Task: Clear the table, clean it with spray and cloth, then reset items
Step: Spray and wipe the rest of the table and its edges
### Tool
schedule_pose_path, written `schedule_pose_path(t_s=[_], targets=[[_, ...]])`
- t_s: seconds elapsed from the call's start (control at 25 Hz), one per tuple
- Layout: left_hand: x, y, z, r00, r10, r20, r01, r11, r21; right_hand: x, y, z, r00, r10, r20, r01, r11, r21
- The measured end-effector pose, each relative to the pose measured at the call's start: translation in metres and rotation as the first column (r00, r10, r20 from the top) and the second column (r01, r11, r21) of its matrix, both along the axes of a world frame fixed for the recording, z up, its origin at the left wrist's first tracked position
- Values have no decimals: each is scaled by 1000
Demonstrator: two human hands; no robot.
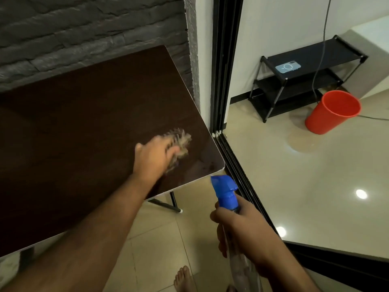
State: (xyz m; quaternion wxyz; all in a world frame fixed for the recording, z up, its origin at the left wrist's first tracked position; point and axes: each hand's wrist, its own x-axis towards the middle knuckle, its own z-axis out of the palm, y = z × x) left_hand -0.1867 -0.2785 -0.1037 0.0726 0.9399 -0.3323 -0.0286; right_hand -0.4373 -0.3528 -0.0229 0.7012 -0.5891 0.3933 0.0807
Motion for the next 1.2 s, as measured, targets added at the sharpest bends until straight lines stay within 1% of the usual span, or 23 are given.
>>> schedule_pose_path(t_s=[0.04,0.08,0.12,0.16,0.2,0.28,0.32,0.36,0.44,0.52,0.56,0.64,0.68,0.76,0.84,0.88,0.92,0.96,1.04,1.12,1.16,1.2], targets=[[18,-23,2,997,82,-13,-82,997,2,-1,-1,-1,1000,-11,-1,11,1000,-14],[24,-45,5,992,118,-35,-118,993,-12,-1,-4,-2,1000,-24,3,24,999,-22],[15,-65,6,994,102,-43,-103,994,-25,-1,-6,-3,999,-36,5,36,999,-25],[-4,-77,6,998,53,-46,-55,998,-35,-1,-7,-2,999,-40,8,40,999,-22],[-29,-74,3,998,-35,-56,33,999,-41,-1,-7,0,999,-40,12,40,999,-16],[-67,-36,1,973,-223,-63,219,974,-54,-2,-10,3,998,-53,23,53,999,1],[-70,-13,3,964,-254,-77,249,967,-60,-2,-13,3,998,-60,25,60,998,10],[-59,1,5,968,-242,-66,239,970,-43,-3,-16,4,997,-67,28,66,998,18],[-20,-4,4,993,-114,-12,114,993,17,-2,-23,3,996,-75,38,74,997,16],[7,-43,4,1000,4,7,-3,1000,-3,1,-27,3,997,-67,38,67,998,-9],[10,-67,2,1000,18,-13,-18,1000,-14,4,-29,4,997,-67,46,68,998,-18],[-8,-103,1,997,-45,-62,43,999,-31,7,-31,2,996,-71,52,73,997,-28],[-23,-107,-1,992,-110,-60,109,994,-29,8,-30,2,997,-70,44,71,997,-24],[-59,-81,-1,965,-250,-77,249,968,-21,8,-29,5,997,-63,42,63,998,-20],[-72,-31,3,936,-331,-124,323,943,-79,8,-26,7,999,-38,38,40,999,-31],[-72,-4,5,930,-344,-127,338,939,-67,9,-25,6,999,-33,36,34,999,-34],[-64,18,8,938,-332,-100,330,943,-29,10,-25,5,999,-31,34,32,999,-34],[-49,34,8,958,-279,-71,280,960,5,10,-26,4,999,-26,29,26,999,-32],[-12,38,5,995,-98,-30,99,995,26,10,-26,3,1000,-10,27,11,999,-40],[10,4,2,998,63,-6,-63,998,-10,10,-25,4,999,-6,37,8,999,-47],[10,-21,3,996,91,-9,-91,995,-34,11,-24,4,999,-6,39,7,999,-39],[3,-46,3,997,75,-33,-77,996,-52,12,-24,5,999,-5,40,6,999,-34]])
